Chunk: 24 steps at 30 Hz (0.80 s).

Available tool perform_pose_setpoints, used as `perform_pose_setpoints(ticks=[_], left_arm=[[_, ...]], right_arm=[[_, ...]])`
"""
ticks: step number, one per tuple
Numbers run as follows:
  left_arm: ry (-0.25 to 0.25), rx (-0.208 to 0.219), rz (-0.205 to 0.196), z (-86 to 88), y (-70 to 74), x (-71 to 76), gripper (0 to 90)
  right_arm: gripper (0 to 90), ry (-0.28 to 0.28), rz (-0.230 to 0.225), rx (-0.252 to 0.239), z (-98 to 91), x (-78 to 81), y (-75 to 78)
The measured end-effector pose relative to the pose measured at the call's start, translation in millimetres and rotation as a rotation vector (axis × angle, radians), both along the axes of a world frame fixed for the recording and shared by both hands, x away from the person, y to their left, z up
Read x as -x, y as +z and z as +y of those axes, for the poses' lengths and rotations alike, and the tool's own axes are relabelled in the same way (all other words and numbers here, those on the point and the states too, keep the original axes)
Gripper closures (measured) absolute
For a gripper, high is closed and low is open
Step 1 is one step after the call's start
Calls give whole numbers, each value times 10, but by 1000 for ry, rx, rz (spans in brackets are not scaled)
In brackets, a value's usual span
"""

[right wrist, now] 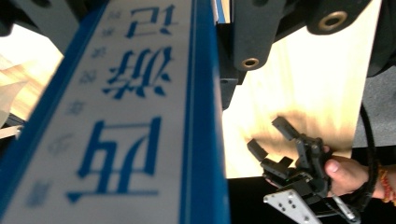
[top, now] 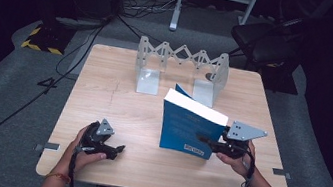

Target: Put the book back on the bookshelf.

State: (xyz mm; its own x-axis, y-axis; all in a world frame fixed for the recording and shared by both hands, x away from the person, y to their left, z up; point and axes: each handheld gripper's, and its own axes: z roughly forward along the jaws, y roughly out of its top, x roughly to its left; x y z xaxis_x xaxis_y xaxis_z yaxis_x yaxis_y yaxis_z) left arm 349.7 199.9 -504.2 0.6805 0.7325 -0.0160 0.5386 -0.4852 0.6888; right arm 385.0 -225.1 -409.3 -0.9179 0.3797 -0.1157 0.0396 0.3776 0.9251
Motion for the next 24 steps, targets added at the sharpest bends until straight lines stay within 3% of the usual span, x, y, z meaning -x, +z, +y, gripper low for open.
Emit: perform_pose_setpoints(ticks=[9, 13, 22, 24], left_arm=[[-9, 4, 3, -2, 0, -6, 159], [-10, 2, 2, -1, 1, -7, 159], [-27, 4, 4, -1, 1, -14, 159], [-28, 5, 4, -2, 0, -15, 159]], right_arm=[[621, -52, -5, 23, 38, -203, 93], [621, -95, -1, 28, 35, -331, 179], [622, -223, -51, 107, 28, -665, 397], [621, -231, -50, 108, 25, -688, 404]])
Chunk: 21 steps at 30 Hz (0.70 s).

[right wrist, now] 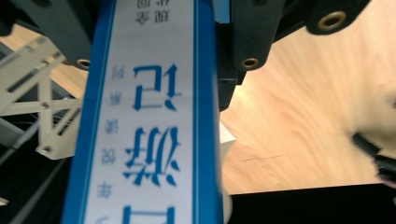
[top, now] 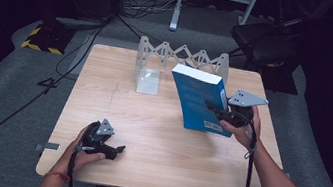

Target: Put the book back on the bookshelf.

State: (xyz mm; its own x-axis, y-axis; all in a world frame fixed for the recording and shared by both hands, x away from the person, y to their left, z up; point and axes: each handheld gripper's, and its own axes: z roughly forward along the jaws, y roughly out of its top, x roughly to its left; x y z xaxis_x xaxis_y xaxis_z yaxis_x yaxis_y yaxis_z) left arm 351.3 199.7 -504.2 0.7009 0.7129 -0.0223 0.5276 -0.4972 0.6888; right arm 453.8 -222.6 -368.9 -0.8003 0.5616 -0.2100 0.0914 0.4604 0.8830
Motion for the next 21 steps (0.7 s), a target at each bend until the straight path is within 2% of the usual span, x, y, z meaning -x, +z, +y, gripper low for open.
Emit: perform_pose_setpoints(ticks=[3, 4, 5, 13, 21], left_arm=[[-1, -1, 0, 0, 0, 0, 159], [-2, -1, 0, 0, 0, 0, 159], [-4, -1, -1, 0, 0, -1, 159], [-14, -7, -6, 1, 2, -4, 159], [-31, -4, -4, -2, 1, -4, 159]], right_arm=[[622, -17, 0, 2, -13, -85, 41], [622, -32, -19, 19, -7, -111, 71], [622, -36, -19, 24, -10, -127, 89], [621, -97, -47, 15, -49, -250, 204], [621, -179, -33, -28, -91, -450, 269]])
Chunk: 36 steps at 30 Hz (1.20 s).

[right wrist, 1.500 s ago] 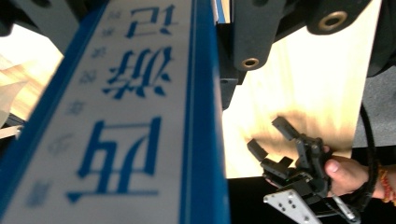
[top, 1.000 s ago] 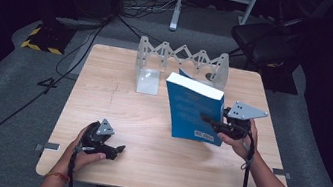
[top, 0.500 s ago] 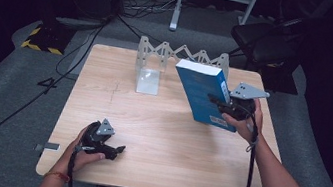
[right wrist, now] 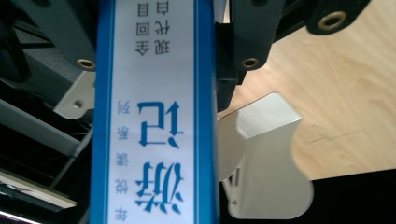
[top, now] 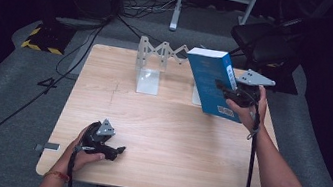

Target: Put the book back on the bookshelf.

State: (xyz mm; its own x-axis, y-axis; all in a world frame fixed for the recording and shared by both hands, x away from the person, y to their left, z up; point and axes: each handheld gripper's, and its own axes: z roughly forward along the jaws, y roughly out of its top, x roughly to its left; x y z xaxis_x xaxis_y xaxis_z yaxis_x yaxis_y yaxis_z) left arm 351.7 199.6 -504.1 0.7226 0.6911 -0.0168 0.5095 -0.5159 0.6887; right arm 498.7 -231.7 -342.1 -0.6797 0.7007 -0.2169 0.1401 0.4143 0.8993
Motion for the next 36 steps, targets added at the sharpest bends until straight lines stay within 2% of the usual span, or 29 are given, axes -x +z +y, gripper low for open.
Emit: perform_pose_setpoints(ticks=[2, 11, 19, 22, 26, 30, 36], left_arm=[[-1, 0, 0, 0, 0, 0, 159], [-15, 3, 2, -5, -1, 5, 159], [-32, 1, 1, -9, 1, 10, 160], [-35, 1, 1, -11, 0, 12, 161], [-38, 4, 3, -13, -1, 14, 160], [-41, 0, -2, -11, 0, 11, 159], [-41, -2, -2, -12, 2, 14, 162]], right_arm=[[621, -26, -11, 9, 10, -38, 9], [621, -102, -13, -37, 67, -221, 40], [619, -165, -43, -76, 206, -341, -117], [619, -183, -50, -89, 235, -348, -187], [619, -210, -49, -138, 180, -340, -331], [618, -204, -58, -182, 105, -290, -420], [615, -202, -74, -208, 45, -168, -504]])
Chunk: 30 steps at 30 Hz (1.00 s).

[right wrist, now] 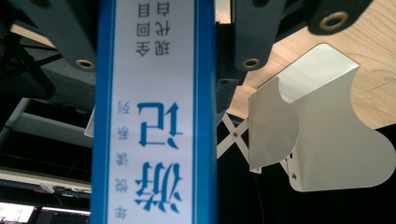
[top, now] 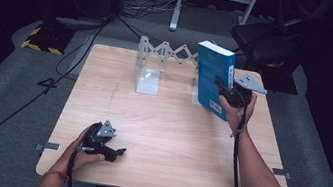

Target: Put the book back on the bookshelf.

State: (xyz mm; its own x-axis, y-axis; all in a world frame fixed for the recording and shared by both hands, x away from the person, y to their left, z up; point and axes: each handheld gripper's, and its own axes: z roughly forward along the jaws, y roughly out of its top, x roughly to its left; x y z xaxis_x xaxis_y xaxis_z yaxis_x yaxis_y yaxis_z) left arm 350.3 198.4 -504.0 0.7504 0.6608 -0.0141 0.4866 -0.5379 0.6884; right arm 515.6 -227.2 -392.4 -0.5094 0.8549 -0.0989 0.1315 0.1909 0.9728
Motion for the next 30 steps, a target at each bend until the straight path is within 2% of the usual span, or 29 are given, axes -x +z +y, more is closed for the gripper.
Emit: perform_pose_setpoints(ticks=[5, 9, 13, 17, 30], left_arm=[[-2, 1, -1, 0, -2, -1, 163], [-1, 2, -1, -1, -3, -4, 162], [-8, 9, 5, -9, -6, -10, 159], [-7, 8, 4, -12, -5, -12, 159], [-7, 8, 4, -12, -6, -13, 159]], right_arm=[[613, 4, -9, 5, -127, 134, -73], [612, -12, -4, -17, -264, 228, -150], [610, -1, -7, -26, -374, 324, -242], [610, -3, 6, -46, -420, 359, -279], [601, 30, 20, -4, -541, 453, -379]])
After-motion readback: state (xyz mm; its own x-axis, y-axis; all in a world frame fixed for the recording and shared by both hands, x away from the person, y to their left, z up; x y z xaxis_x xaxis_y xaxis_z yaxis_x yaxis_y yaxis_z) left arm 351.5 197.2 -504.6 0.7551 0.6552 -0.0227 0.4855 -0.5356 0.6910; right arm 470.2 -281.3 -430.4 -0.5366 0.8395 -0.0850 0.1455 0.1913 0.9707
